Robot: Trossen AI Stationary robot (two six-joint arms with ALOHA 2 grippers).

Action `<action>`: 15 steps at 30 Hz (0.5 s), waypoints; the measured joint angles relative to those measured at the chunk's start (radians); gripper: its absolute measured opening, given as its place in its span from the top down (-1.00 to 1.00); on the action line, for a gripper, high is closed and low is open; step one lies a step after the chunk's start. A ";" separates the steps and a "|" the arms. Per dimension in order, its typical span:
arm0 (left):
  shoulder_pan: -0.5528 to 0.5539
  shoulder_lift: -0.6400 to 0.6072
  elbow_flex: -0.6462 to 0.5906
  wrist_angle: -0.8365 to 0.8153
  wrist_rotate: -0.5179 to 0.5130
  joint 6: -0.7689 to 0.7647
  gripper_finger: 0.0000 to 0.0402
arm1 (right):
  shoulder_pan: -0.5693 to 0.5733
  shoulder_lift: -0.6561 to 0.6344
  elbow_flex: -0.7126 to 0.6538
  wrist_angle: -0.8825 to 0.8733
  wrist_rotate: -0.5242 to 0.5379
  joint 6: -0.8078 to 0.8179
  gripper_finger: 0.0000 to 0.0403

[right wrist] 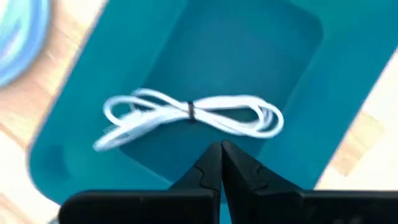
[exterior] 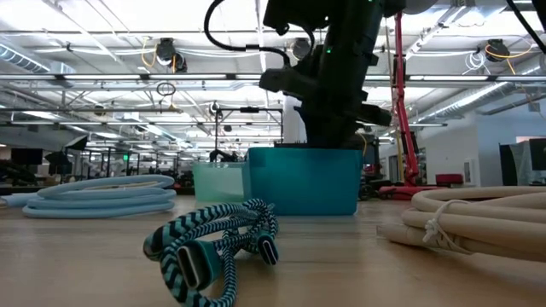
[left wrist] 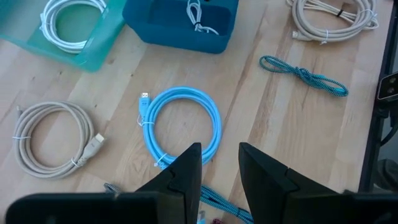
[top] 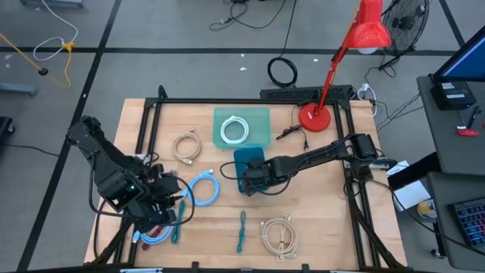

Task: Pick & Place USB Port
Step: Put the white charger cable into the blue bin

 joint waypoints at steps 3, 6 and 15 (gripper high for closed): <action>0.000 0.000 0.000 0.000 -0.002 0.001 0.46 | -0.007 0.000 0.000 0.040 -0.040 -0.014 1.00; 0.000 0.000 0.000 0.000 -0.011 0.002 0.46 | -0.015 0.000 0.000 0.061 -0.068 -0.036 1.00; 0.000 0.000 0.000 -0.004 -0.021 0.016 0.46 | -0.058 0.000 0.000 0.038 -0.075 -0.056 1.00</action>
